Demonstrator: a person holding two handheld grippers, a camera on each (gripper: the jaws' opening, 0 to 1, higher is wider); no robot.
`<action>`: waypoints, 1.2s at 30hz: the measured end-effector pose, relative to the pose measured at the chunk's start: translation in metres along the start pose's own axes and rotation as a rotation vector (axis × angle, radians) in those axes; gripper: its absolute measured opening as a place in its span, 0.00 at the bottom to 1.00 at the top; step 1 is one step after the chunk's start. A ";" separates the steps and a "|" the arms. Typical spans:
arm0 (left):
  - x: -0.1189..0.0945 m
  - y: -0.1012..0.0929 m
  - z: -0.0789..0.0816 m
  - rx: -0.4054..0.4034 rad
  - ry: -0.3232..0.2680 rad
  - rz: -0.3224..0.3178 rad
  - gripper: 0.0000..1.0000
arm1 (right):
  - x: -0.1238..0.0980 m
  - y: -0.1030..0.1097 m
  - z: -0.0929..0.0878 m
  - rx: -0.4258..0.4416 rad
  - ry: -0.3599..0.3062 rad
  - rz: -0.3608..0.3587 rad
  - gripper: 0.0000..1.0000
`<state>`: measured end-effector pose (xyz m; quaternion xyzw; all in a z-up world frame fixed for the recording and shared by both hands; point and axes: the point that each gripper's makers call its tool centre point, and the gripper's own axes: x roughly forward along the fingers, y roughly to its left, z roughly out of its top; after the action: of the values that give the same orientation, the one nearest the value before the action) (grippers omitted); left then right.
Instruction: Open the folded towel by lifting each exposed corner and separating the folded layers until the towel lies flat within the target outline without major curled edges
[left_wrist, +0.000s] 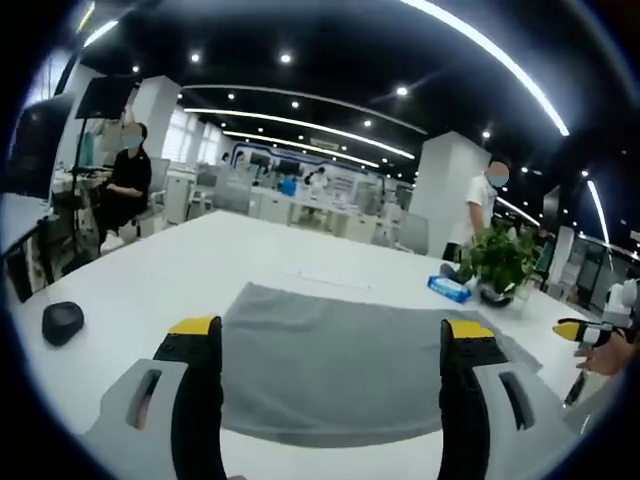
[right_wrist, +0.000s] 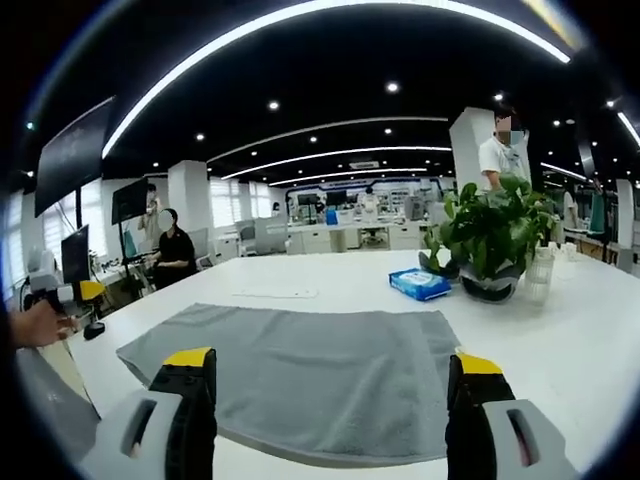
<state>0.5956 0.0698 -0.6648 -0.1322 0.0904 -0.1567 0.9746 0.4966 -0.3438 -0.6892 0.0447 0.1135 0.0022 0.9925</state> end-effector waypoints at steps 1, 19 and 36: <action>0.000 0.001 0.001 -0.011 -0.009 0.007 0.90 | 0.000 0.000 0.000 0.004 -0.005 0.003 0.97; 0.004 -0.008 -0.007 0.046 0.026 -0.007 0.90 | 0.002 0.004 -0.005 0.000 0.018 0.020 0.95; 0.004 -0.008 -0.009 0.049 0.032 -0.009 0.90 | 0.001 0.004 -0.008 -0.012 0.036 0.016 0.93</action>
<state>0.5951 0.0589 -0.6718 -0.1059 0.1014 -0.1651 0.9753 0.4962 -0.3390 -0.6965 0.0396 0.1310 0.0118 0.9905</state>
